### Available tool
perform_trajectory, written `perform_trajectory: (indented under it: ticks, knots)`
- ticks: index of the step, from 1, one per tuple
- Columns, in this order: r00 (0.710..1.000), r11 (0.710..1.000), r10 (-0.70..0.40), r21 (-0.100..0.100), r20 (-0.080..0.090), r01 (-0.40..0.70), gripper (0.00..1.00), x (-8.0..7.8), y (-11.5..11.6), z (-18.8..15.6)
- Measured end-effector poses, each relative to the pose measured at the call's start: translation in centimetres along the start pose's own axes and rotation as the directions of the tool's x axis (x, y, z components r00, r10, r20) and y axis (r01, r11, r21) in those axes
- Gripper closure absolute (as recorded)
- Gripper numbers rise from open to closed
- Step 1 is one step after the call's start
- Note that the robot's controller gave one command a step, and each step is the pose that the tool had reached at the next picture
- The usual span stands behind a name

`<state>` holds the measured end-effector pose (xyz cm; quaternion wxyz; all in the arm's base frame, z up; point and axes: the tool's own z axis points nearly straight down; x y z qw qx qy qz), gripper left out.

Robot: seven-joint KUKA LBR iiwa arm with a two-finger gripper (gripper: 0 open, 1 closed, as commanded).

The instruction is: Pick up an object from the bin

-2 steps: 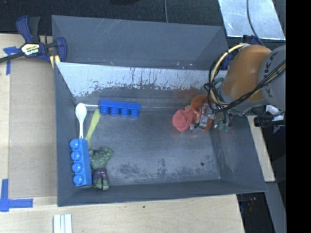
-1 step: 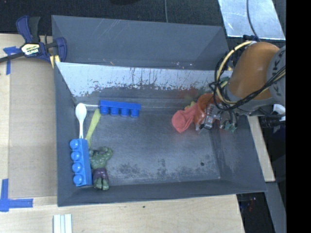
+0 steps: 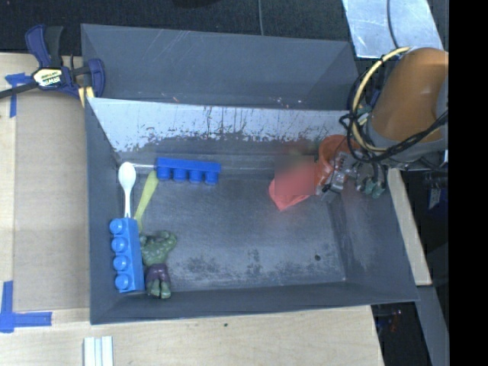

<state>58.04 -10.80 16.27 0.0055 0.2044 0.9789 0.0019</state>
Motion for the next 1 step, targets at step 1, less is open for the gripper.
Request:
perform_trajectory:
  ticks: [1]
  knots:
    - [1.000,1.000,-0.001,0.000,0.000,0.001,1.00,-0.07,0.00,-3.71]
